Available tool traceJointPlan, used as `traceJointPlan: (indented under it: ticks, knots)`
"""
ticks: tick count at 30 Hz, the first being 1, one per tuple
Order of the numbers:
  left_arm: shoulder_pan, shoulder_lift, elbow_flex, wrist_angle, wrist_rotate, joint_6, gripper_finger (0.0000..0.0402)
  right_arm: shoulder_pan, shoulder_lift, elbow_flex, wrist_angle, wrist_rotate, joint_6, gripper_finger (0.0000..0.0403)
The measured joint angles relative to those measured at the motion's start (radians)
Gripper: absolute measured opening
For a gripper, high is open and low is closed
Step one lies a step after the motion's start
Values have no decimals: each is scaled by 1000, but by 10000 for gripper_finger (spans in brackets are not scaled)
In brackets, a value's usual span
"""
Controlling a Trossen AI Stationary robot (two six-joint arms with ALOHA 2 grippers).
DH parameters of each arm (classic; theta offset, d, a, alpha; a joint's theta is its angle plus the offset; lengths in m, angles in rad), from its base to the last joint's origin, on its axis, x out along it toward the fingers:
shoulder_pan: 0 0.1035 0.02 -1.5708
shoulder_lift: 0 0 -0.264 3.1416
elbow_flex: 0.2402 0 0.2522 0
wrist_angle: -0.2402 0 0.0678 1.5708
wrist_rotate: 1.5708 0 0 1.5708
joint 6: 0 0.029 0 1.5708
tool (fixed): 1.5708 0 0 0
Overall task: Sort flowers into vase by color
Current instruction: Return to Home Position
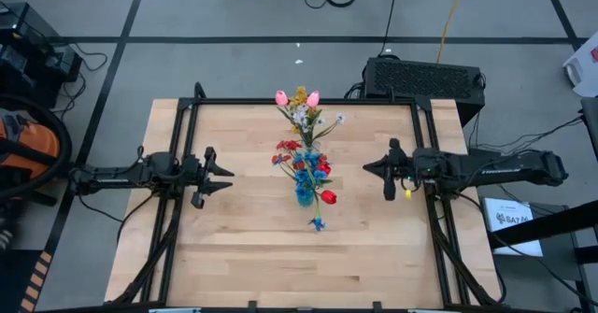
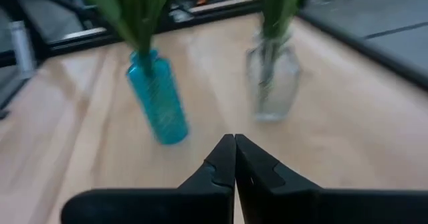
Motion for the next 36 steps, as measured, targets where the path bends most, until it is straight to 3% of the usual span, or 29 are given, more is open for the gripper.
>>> traceJointPlan:
  ticks: [4,15,20,36]
  knots:
    - [0,0,0,0,0,0,142,0,-39,-87,50,-71,35,0]
    - [0,0,0,0,0,0,142,0,-347,-150,64,-47,36,0]
    - [0,1,0,0,0,0,142,0,-463,-236,198,-64,37,0]
    - [0,1,0,0,-1,0,142,0,-495,-232,59,-41,29,0]
